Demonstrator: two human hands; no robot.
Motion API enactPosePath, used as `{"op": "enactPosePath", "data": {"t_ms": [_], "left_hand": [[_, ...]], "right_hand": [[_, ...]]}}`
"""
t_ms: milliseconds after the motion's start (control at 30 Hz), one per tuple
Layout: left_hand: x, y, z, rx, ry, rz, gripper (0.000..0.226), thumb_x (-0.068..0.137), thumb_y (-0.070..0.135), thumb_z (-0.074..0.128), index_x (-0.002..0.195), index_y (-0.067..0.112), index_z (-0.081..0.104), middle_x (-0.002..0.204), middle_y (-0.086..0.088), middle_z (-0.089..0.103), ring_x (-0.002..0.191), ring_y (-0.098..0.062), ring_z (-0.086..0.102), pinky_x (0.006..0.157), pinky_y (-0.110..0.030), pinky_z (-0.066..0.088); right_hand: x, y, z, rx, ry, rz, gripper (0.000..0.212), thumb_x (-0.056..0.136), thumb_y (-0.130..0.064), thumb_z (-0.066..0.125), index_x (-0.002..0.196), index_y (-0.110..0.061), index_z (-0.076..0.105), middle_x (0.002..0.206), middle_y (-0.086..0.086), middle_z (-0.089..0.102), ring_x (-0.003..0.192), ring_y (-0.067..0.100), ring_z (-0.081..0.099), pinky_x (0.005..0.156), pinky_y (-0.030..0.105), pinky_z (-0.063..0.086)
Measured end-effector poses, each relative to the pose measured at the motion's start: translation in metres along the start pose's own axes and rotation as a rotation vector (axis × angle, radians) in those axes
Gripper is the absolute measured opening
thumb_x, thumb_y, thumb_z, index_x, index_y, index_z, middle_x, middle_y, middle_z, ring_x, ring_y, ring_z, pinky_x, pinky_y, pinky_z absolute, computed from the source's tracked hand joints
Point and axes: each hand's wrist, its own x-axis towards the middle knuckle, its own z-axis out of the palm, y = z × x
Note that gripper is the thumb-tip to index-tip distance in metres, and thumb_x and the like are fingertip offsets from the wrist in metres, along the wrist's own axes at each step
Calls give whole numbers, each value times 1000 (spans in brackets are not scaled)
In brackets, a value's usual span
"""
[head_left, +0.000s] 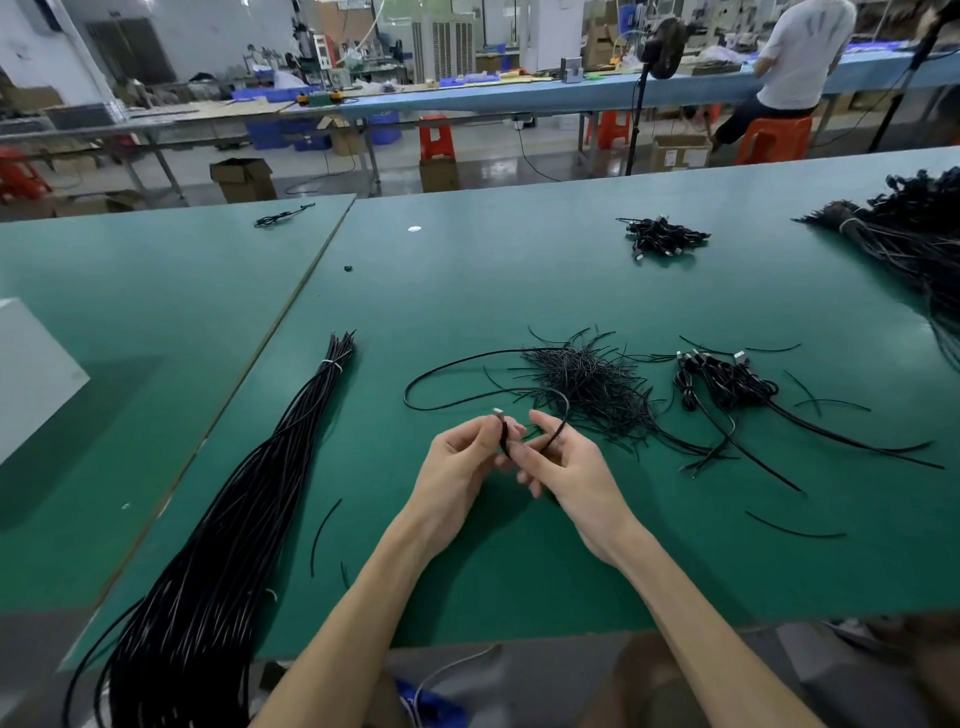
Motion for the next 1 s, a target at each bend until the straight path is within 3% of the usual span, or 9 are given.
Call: {"op": "enactPosePath", "data": {"t_ms": [100, 167, 233, 300, 367, 500, 633, 900, 1000], "left_hand": [[2, 2, -2, -114, 148, -8, 39, 102, 45, 51, 82, 16, 68, 96, -9, 70, 91, -26, 69, 81, -33, 57], [1, 3, -6, -230, 233, -24, 37, 102, 45, 48, 82, 17, 63, 79, -5, 65, 77, -24, 66, 77, -32, 57], [1, 4, -9, -304, 265, -37, 34, 102, 45, 48, 87, 16, 60, 66, 0, 56, 65, -21, 62, 75, -32, 56], [0, 5, -11, -358, 244, -59, 34, 105, 44, 45, 91, 16, 59, 57, 5, 46, 55, -15, 55, 78, -32, 55], [-2, 7, -14, -477, 195, -95, 35, 107, 41, 44, 91, 14, 60, 53, 9, 35, 46, -9, 40, 75, -27, 56], [-5, 14, -19, -734, 94, -131, 35, 110, 30, 42, 92, 8, 63, 55, 8, 28, 47, -10, 20, 56, -20, 42], [-6, 17, -16, -743, 64, -126, 30, 111, 24, 39, 103, 6, 61, 65, 6, 27, 55, -10, 27, 64, -23, 43], [-6, 14, -17, -695, 175, -61, 34, 105, 35, 48, 85, 13, 67, 72, 5, 45, 62, -10, 50, 89, -29, 56], [-4, 12, -16, -659, 175, -47, 38, 103, 41, 48, 79, 16, 65, 68, 6, 48, 64, -10, 56, 90, -30, 56]], "right_hand": [[0, 1, 1, -31, 45, 3, 118, 73, -44, 83, 164, -20, 11, 106, 1, 63, 75, 8, 63, 78, 26, 54], [0, 0, 0, -9, 67, -16, 117, 76, -34, 85, 164, -26, 8, 117, 1, 57, 76, 7, 64, 78, 24, 55], [-2, -1, 0, -75, 38, -55, 88, 85, -20, 82, 157, -27, 31, 122, 4, 56, 77, 9, 67, 76, 25, 55], [-3, -2, 2, -231, -7, -104, 38, 93, -20, 75, 128, -22, 62, 118, 9, 59, 71, 9, 67, 73, 25, 53], [-5, -3, 4, -283, -18, -129, 6, 99, -19, 68, 105, -18, 68, 112, 12, 58, 68, 11, 67, 71, 21, 52], [-5, -4, 6, -352, -62, -122, 15, 104, -23, 60, 98, -14, 69, 99, 13, 63, 59, 12, 63, 70, 20, 51], [-4, -2, 4, -321, -54, -98, 23, 105, -28, 57, 90, -12, 67, 92, 12, 69, 61, 16, 65, 72, 31, 54], [-2, 0, 7, -315, -17, -156, 26, 100, -36, 60, 106, -16, 75, 153, -3, 30, 86, 8, 73, 88, 17, 54], [-3, 0, 6, -321, -45, -184, 25, 104, -29, 57, 97, -17, 78, 141, -1, 49, 90, 4, 68, 82, 20, 55]]}}
